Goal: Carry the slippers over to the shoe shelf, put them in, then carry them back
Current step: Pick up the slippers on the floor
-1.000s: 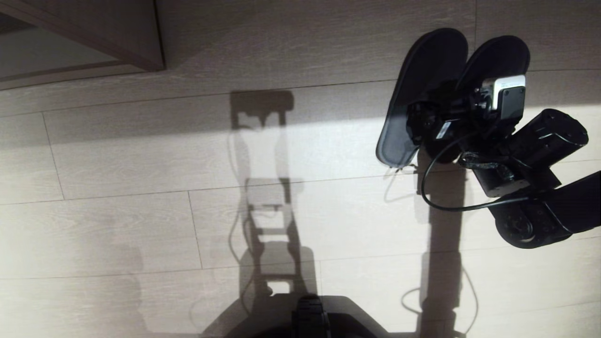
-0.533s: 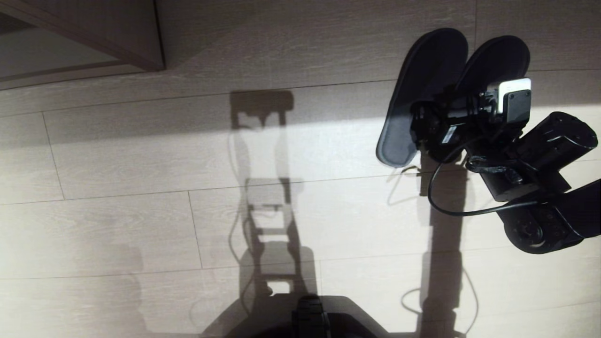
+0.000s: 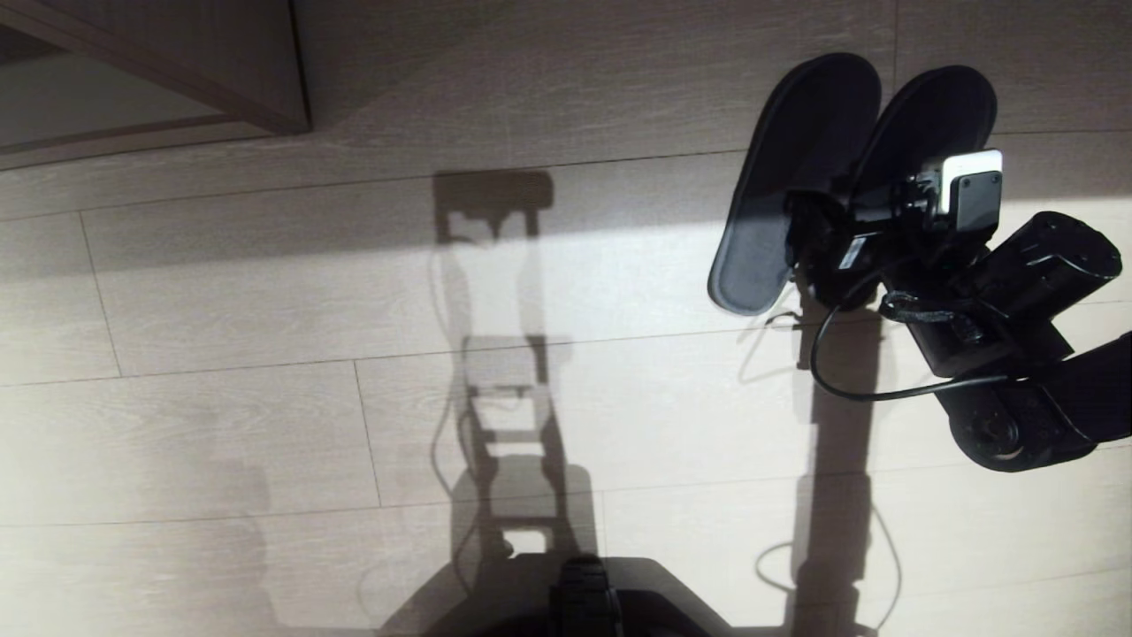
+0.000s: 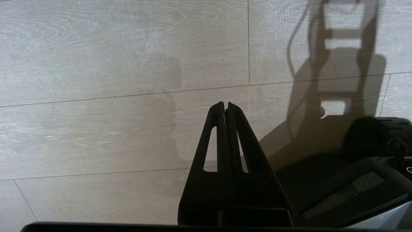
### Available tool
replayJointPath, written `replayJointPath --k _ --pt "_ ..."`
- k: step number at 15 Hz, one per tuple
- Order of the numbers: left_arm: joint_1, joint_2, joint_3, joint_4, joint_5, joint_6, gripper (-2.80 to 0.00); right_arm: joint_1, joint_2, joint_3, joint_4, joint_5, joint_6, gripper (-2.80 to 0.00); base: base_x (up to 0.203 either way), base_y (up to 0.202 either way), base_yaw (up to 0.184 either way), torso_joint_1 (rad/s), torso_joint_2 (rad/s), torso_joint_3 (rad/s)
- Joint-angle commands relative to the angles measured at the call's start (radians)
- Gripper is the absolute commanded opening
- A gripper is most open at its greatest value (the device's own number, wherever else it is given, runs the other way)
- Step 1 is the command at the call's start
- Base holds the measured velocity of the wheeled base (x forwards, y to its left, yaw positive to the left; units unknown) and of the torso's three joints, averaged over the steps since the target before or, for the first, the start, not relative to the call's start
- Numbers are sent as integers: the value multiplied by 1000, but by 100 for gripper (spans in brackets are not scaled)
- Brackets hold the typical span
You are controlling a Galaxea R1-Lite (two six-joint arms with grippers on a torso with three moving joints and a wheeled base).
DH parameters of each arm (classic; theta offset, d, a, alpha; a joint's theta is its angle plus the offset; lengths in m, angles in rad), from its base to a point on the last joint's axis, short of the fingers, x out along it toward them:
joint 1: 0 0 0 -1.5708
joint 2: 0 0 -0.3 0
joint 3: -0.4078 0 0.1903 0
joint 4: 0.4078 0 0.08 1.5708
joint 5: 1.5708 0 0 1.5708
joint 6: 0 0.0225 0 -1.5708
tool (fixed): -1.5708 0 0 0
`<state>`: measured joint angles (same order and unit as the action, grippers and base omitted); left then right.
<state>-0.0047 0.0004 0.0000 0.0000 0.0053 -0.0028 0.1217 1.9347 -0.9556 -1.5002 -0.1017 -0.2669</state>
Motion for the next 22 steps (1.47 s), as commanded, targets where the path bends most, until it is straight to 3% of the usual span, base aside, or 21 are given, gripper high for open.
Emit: replayJointPath --k 1,2,3,7,14,17,22 --pt "0 -2 2 0 1 0 -280 1 22 -30 -6 -1 1 0 0 0 0 0 0 0" --pt "0 -2 2 0 1 0 -280 1 30 -47 -6 -1 1 0 0 0 0 0 0 0" --pt "0 -2 2 0 1 0 -280 2 40 -64 -7 0 3 -280 0 0 0 0 0 0" --pt "0 -2 2 0 1 -2 -280 1 63 -138 -12 11 17 -280 0 0 0 0 0 0" --pt "0 -2 2 0 1 -2 -280 2 28 -102 -10 11 23 -280 0 0 0 0 0 0" --pt "0 -2 2 0 1 -2 -280 2 -103 -33 54 31 28 -280 0 0 0 0 0 0" --pt "0 -2 2 0 1 -2 -280 4 -471 143 293 64 48 -280 0 0 0 0 0 0"
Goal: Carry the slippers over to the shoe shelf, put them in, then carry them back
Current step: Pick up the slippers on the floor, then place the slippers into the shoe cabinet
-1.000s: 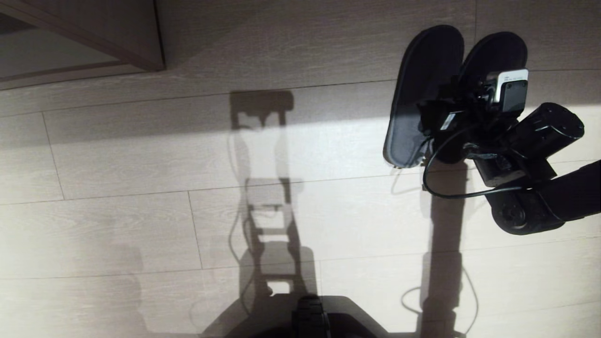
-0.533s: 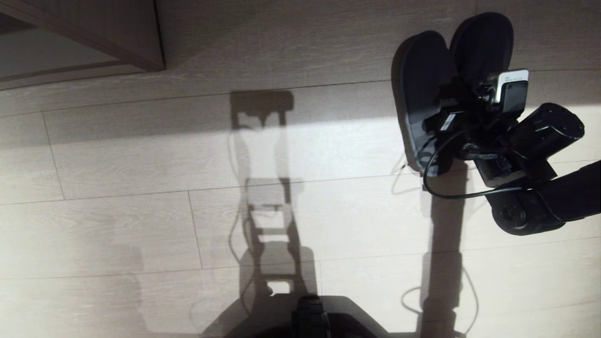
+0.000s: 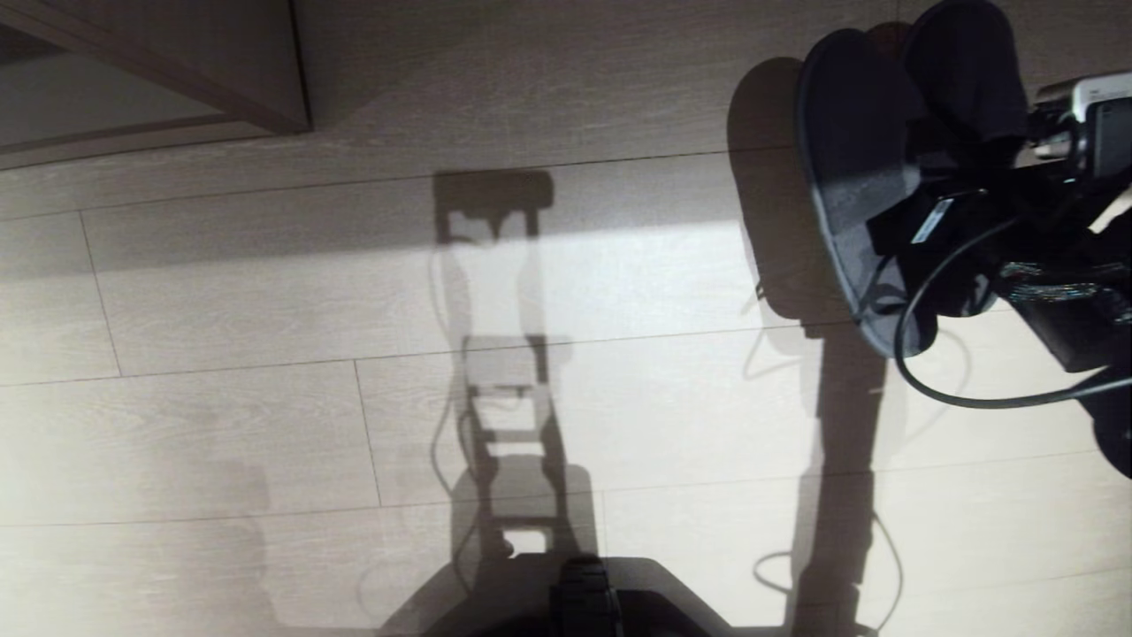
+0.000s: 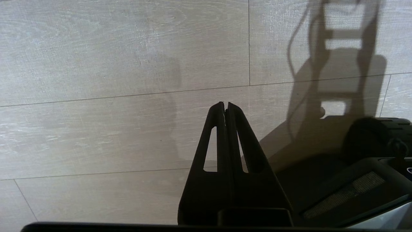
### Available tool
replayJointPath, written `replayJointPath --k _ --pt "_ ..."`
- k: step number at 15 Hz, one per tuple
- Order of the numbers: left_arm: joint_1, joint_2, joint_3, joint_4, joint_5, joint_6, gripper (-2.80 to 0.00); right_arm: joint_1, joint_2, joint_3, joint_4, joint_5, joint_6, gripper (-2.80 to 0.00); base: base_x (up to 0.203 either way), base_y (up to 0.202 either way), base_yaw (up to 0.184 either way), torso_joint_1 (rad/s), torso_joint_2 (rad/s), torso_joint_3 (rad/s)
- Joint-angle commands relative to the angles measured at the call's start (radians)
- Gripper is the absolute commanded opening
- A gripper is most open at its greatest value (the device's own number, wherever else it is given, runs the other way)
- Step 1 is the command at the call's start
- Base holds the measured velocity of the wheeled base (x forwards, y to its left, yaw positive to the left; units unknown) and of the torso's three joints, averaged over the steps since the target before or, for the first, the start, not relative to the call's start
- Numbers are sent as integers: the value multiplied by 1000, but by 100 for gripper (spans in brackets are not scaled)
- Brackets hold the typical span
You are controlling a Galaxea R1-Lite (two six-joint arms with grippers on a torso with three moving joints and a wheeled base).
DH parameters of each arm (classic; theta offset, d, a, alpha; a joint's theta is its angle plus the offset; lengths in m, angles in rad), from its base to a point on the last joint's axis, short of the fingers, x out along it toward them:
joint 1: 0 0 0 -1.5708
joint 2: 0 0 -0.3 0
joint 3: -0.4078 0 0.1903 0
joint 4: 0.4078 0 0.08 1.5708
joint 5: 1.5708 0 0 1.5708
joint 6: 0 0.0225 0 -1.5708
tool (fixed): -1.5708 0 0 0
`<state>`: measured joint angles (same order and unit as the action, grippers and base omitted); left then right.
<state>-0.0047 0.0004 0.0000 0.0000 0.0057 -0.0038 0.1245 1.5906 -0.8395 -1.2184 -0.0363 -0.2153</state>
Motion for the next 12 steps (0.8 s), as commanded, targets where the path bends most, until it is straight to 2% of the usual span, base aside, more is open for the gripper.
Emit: replayJointPath --k 1,4,12 --pt "0 -2 2 0 0 1 -280 1 -206 64 70 5 3 -280 0 0 0 0 0 0" --pt "0 -2 2 0 0 -1 -280 3 -396 155 235 16 16 -280 0 0 0 0 0 0" --pt "0 -2 2 0 0 -2 -280 -10 -1021 263 739 22 19 -280 0 0 0 0 0 0"
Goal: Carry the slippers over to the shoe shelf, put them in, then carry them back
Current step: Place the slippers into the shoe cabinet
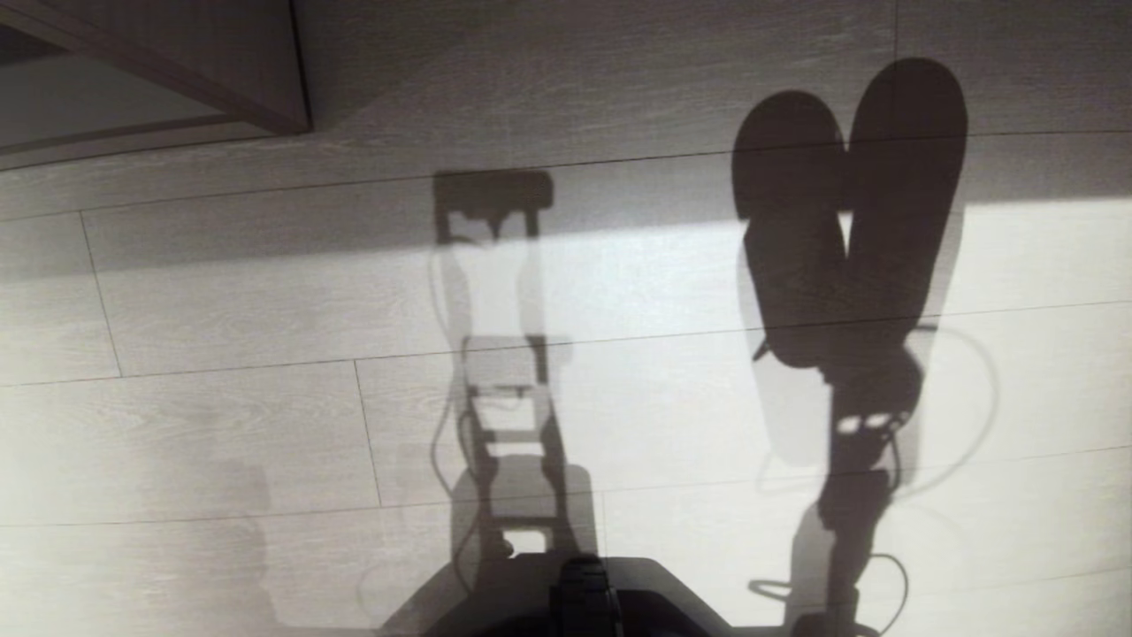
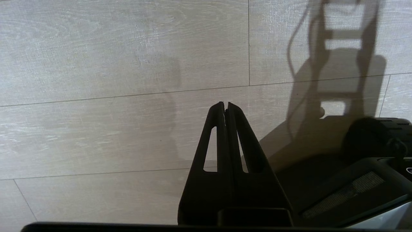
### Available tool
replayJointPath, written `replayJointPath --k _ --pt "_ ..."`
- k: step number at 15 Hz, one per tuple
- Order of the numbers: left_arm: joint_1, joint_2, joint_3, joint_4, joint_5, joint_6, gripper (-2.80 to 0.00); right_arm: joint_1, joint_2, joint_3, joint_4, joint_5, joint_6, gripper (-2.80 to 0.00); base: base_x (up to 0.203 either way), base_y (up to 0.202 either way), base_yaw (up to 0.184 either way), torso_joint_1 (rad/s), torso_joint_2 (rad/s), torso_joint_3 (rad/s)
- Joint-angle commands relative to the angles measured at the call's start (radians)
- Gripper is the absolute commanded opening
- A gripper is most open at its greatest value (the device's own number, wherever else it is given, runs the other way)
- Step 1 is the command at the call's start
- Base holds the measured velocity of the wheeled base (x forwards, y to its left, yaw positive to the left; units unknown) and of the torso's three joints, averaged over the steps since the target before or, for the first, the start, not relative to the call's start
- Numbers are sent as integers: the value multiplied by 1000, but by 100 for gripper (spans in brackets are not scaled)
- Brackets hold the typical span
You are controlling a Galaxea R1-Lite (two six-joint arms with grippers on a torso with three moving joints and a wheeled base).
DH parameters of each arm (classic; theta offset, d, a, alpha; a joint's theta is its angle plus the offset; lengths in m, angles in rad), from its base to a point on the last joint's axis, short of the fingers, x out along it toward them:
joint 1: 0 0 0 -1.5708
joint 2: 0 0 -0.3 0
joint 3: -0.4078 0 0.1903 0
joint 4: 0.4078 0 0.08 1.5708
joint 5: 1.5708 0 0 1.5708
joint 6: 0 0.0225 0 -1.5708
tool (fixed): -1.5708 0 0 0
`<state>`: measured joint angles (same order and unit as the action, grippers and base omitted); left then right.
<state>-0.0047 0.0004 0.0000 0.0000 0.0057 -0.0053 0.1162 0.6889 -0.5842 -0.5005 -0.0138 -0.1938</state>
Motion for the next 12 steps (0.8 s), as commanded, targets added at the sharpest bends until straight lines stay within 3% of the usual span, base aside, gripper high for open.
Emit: replayJointPath --k 1,10,12 --pt "0 -2 2 0 0 -1 -280 -27 -170 29 56 0 1 -280 0 0 0 0 0 0" --pt "0 0 2 0 -1 -2 -280 -102 -521 368 219 64 51 -280 0 0 0 0 0 0" --pt "0 0 2 0 -1 -1 -280 -108 -545 393 247 77 56 -280 0 0 0 0 0 0"
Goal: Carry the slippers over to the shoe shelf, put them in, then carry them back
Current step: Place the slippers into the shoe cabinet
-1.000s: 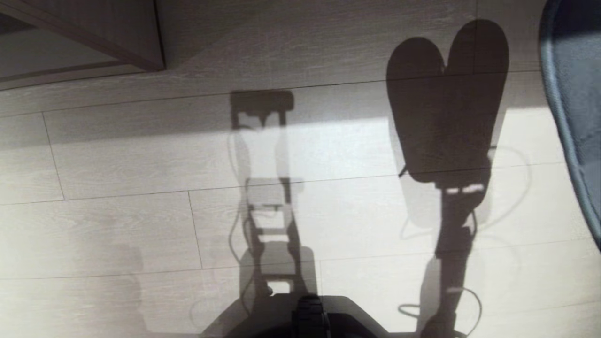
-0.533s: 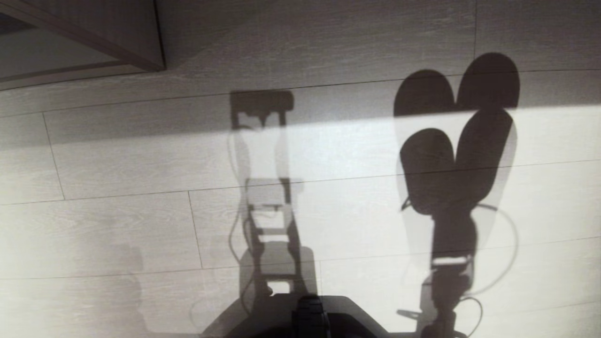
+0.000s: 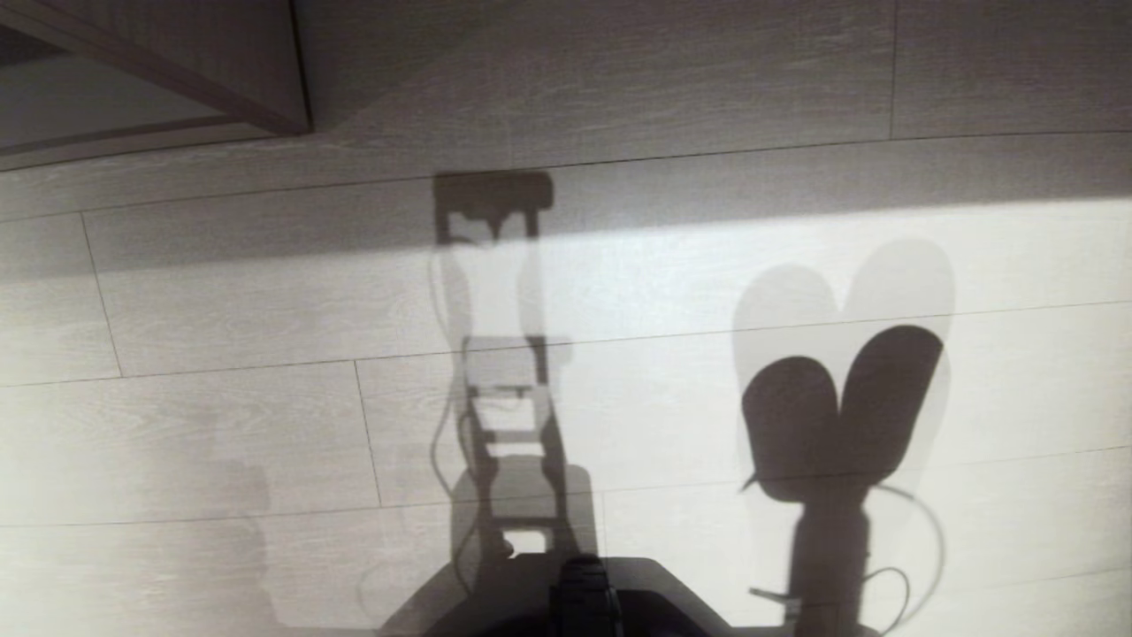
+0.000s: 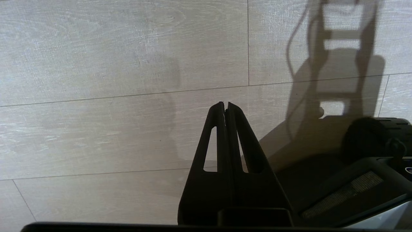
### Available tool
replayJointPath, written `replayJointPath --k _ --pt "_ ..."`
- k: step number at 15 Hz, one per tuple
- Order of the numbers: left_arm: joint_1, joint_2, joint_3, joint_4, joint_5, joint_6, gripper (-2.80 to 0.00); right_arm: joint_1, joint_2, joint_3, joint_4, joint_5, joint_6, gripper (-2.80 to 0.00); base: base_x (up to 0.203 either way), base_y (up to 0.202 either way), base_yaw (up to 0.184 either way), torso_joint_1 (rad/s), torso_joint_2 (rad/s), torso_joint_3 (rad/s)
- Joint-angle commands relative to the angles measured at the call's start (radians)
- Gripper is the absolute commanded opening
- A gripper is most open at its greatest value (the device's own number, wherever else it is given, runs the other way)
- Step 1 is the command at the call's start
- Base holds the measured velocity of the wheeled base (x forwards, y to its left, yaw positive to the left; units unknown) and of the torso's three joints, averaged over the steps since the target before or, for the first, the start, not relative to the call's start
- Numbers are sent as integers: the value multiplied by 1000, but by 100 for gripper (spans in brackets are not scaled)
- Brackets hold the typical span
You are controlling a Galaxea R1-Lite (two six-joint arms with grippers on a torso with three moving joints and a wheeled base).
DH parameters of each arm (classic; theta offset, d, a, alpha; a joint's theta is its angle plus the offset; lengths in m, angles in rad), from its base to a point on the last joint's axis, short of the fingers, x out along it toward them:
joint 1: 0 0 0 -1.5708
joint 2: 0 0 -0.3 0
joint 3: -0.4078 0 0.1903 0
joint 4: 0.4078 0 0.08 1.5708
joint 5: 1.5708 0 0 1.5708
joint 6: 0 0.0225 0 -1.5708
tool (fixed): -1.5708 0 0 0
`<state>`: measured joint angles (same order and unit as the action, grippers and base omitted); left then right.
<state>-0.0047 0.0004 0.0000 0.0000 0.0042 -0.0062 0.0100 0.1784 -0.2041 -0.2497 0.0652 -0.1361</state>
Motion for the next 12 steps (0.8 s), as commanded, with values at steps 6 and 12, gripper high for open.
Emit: replayJointPath --k 6,12 --pt "0 0 2 3 -1 0 -280 -4 -180 137 101 21 3 -280 0 0 0 0 0 0" --pt "0 0 2 2 -1 0 -280 -4 -180 204 61 25 3 -280 0 0 0 0 0 0"
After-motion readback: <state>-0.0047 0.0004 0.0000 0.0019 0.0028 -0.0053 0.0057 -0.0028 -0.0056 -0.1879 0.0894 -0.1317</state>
